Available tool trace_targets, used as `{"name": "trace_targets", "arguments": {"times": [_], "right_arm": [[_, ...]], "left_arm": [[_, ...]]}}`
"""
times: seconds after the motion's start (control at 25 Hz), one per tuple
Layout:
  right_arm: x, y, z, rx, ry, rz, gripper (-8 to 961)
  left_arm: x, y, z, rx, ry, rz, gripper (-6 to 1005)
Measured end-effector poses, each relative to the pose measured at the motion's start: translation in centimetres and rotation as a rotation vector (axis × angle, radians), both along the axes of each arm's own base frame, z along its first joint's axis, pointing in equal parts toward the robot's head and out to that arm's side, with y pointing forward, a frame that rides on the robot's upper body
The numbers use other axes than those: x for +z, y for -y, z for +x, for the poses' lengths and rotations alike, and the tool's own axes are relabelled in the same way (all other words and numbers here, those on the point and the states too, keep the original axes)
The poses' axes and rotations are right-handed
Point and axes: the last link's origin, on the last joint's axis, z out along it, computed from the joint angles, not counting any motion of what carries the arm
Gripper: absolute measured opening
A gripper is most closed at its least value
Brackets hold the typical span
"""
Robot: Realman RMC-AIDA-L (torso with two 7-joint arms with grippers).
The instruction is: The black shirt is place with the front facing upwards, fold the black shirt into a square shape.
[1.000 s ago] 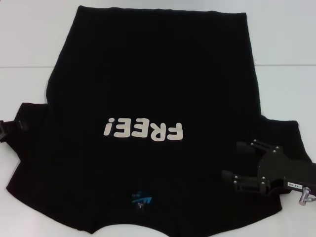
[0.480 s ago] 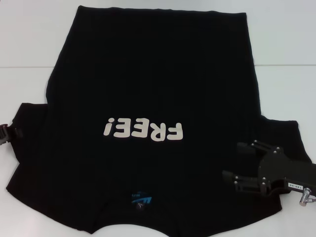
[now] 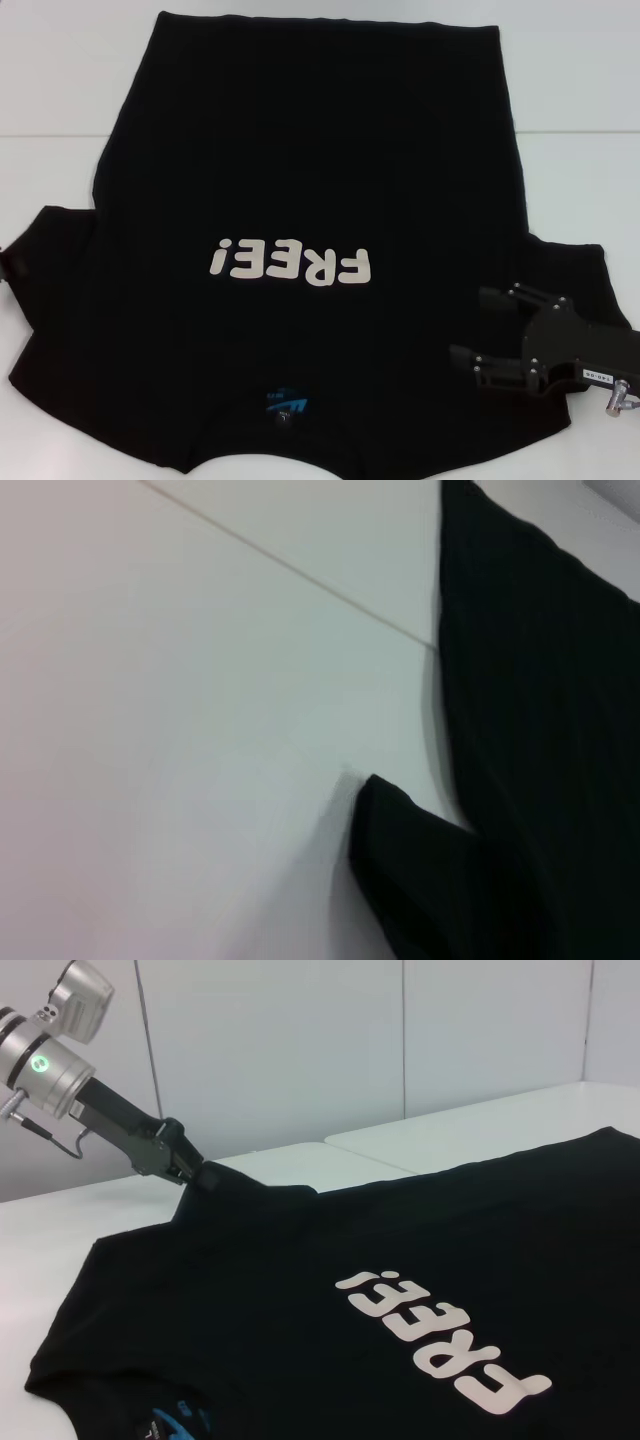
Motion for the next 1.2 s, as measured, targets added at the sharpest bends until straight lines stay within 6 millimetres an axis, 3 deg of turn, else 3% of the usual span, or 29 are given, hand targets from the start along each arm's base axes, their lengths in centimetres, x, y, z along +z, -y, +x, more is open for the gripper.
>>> {"name": "trace_targets", "arguments": {"times": [0.36, 1.2], "right_arm": [[0.0, -0.1, -0.1, 0.002, -0.001, 0.001, 932], [-0.1, -0.2, -0.2, 0.006, -0.002, 0.000, 931]], "left_arm": [[3.0, 0.6, -1.0, 0.032, -0.024, 0.096, 28], [4.7, -1.1, 0.8, -0.018, -0.016, 0.099, 39]]}}
